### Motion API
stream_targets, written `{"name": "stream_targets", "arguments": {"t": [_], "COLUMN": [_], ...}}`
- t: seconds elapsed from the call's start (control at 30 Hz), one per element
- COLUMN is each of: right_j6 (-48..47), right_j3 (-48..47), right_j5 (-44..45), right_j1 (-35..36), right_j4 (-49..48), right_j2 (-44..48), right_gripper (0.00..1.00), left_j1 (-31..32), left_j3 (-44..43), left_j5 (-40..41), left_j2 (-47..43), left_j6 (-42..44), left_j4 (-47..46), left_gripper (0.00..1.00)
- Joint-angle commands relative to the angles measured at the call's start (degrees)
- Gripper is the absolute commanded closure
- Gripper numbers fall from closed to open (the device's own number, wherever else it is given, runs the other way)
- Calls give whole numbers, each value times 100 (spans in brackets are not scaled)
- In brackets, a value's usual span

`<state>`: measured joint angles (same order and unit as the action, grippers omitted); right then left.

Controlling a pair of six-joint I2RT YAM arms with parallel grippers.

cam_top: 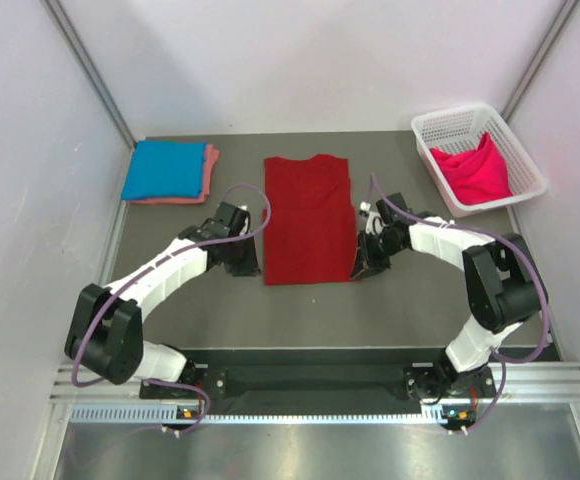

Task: Fold and stack the t-shirts
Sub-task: Fold the tshirt

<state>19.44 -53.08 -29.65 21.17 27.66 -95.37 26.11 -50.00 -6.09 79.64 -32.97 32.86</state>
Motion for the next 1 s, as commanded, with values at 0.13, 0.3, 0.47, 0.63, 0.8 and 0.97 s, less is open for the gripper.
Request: {"name": "stream_targets", "arguments": {"t": [0.13, 0.3, 0.47, 0.63, 0.8, 0.97], "right_j6": [-11, 33, 68, 261, 472, 543], "right_j3": [-1554, -2381, -3285, -3980, -4403, -4773], "right_j5": [91, 3, -251, -533, -691, -674], "right_j1": [-227, -420, -605, -789, -921, -1009], "right_j4": [125, 283, 494, 495, 477, 495], "right_j2": [-489, -1096, -1843, -2520, -3065, -3426], "right_gripper": [90, 89, 89, 88, 88, 88], "left_j1": [-264, -589, -774, -862, -993, -1081], "left_j3": [-1168, -1688, -2189, -2523, -2927, -3130], "left_j5": [-119, -542, -920, -1114, -1272, -1518], "left_j2": [499, 1448, 2134, 2599, 3057, 3628], "left_j6": [54, -147, -227, -131, -60, -218], "left_j4": [-481, -877, -1263, -1563, -1511, -1669], "left_gripper": [77, 78, 78, 78, 78, 78]}}
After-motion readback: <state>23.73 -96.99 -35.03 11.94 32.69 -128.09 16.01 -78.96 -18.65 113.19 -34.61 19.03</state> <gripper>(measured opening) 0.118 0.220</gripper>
